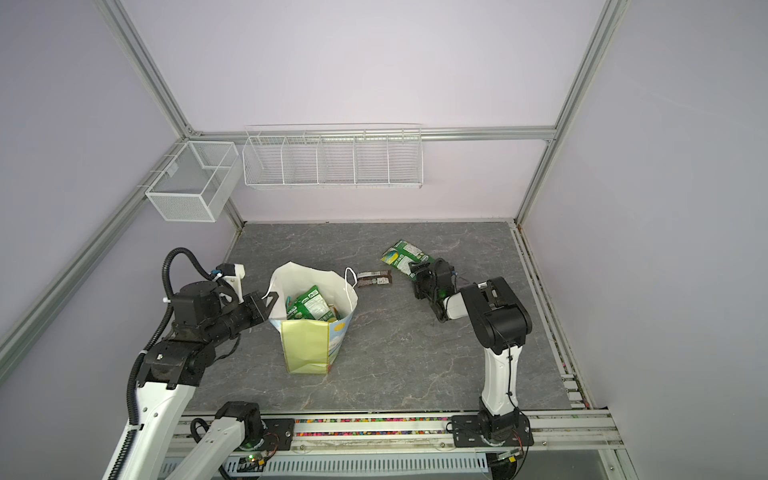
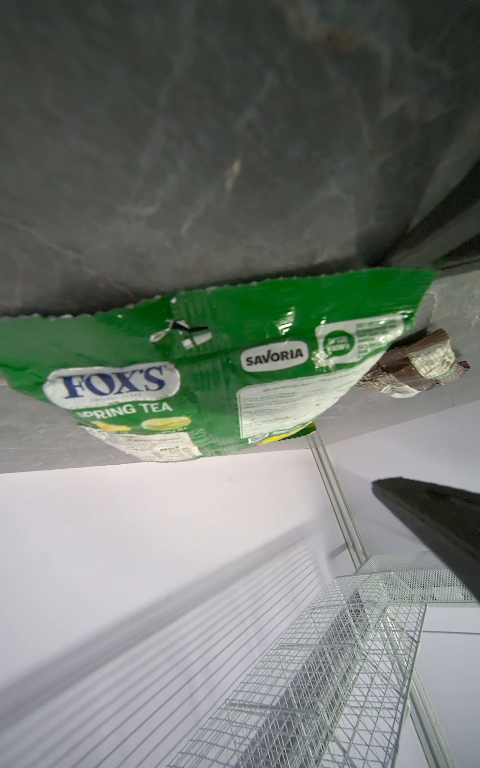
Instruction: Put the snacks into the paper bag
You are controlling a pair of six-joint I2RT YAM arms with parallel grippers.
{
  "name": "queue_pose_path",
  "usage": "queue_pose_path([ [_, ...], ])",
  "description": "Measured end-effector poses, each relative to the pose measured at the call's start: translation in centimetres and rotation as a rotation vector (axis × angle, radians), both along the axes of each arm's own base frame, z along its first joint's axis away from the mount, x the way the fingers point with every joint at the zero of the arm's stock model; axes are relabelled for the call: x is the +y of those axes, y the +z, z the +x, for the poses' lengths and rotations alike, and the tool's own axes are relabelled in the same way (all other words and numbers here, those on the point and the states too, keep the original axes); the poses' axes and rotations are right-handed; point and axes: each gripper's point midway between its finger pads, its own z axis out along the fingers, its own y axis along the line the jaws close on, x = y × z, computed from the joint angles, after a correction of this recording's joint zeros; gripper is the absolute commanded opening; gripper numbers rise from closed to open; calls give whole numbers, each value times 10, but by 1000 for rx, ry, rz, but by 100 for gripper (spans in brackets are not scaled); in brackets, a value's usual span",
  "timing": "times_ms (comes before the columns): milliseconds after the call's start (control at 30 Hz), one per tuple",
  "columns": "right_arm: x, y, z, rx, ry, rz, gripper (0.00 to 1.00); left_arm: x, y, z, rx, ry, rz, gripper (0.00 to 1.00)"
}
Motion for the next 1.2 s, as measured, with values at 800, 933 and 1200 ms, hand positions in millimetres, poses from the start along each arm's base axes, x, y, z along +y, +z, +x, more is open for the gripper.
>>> queue_pose_path([
  [800,-6,-25,0,14,-33,-5,7,4,1,-5,0,13,16,0],
  [933,-6,-24,0,8,-30,-9,7,4,1,-6,4,13,16,0],
  [1200,-7,-26,-4,29,-19,-32,7,4,2,-8,11,13,18,0],
])
